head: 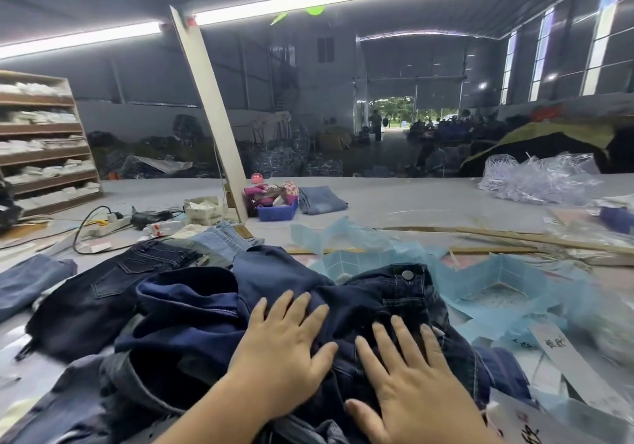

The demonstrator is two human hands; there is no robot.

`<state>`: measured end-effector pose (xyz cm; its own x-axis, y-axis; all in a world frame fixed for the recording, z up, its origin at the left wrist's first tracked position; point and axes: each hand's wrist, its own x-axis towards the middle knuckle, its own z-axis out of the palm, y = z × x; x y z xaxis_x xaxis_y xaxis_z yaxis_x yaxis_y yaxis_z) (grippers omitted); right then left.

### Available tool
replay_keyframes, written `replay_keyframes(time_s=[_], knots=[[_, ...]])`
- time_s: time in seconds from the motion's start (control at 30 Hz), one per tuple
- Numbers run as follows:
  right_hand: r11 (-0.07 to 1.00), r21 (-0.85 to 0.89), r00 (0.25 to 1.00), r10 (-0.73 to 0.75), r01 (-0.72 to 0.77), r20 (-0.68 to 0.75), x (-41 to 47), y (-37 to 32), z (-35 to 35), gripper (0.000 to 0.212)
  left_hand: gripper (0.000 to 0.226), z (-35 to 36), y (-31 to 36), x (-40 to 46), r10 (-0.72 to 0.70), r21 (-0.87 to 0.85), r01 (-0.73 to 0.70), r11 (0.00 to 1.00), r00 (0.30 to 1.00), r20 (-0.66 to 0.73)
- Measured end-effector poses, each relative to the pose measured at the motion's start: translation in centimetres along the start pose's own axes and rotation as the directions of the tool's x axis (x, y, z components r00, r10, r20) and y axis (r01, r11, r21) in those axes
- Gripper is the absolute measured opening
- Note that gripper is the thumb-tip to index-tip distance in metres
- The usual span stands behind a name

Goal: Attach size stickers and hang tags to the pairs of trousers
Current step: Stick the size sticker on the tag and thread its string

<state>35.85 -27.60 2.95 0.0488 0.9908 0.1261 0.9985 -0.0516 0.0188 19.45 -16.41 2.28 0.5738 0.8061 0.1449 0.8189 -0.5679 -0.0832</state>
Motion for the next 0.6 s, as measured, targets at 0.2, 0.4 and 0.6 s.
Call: replay_keyframes(time_s=[0.2,0.4,0.6], knots=[[0.993,-0.112,0.999,-0.036,0.036,0.003,0.1,-0.4,1.3,0.091,0.073,0.1,-0.3,0.0,0.045,0.010,-0.045,0.999,0.999,0.029],[0.998,0.007,0.986,-0.060,0.060,0.158,1.2,0.2,-0.9,0.083,0.064,-2.5,-0.5,-0.2,0.088,-0.020,-0.087,0.996,0.995,0.054],[0.960,0.167,0.968,-0.199,0.224,-0.154,4.9,-1.7,-5.4,0.052,0.051,-6.1,-3.3,0.0,0.034,-0.122,-0.044,0.991,0.996,-0.087]])
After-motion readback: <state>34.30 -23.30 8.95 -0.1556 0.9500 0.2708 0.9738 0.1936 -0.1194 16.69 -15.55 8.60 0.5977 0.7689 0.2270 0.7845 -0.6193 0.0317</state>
